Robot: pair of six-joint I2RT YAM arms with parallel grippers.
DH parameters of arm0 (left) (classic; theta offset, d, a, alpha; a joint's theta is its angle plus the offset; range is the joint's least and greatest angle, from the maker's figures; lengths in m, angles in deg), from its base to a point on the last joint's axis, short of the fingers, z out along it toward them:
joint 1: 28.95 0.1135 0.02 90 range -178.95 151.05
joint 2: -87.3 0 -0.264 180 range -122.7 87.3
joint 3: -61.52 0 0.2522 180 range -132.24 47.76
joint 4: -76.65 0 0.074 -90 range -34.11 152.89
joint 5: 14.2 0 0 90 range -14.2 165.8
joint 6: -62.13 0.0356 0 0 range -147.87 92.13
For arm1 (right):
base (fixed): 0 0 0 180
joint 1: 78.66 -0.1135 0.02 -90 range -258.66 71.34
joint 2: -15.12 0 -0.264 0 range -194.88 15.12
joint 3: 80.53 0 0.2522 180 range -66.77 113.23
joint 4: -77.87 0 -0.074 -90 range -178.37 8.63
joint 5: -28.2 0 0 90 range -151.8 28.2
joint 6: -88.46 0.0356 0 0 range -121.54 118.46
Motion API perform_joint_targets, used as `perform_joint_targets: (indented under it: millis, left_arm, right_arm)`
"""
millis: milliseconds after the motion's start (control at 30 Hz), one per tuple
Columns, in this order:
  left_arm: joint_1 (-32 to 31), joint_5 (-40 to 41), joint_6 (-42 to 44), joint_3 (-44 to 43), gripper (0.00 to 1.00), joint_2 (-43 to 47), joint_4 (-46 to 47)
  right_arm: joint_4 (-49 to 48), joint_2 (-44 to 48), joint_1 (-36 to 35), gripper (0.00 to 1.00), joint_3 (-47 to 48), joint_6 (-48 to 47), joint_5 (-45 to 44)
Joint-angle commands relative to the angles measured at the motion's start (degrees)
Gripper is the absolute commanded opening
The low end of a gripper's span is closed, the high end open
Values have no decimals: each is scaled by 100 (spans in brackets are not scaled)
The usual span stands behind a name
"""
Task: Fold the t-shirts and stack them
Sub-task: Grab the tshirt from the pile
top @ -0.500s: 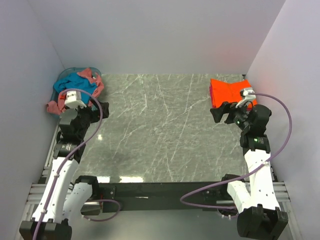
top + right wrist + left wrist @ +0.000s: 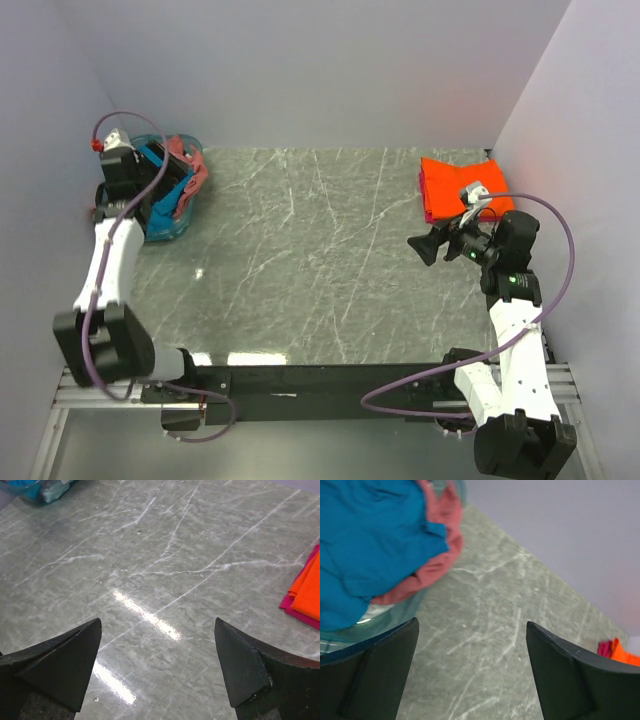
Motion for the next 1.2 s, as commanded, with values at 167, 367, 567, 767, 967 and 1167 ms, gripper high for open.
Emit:
perform_joint_targets:
  millis: [167,367,567,767,967,1167]
  left_arm:
    - [685,177,-273,-1746,81,-2193,-818]
    - [755,844,-352,-2809,77,-3247,-1362]
    - [755,1259,-449,-3742,72,-4101,-1943]
    - [755,1233,-343,-4058,60,-4497,-2014]
    - [747,1004,-247,-4182,50,-4630,-1996]
    - [747,855,-123,-4278,33,-4700,-2023]
  right_arm:
    - [-3,3,-26,100,268,30,194]
    - [-56,11,-35,100,259,82,211]
    - [-56,11,-35,100,250,82,185]
    - [-65,-50,-35,100,233,91,211]
    - [-91,-85,-35,100,224,109,255]
    - [-100,-59,-35,100,224,118,282]
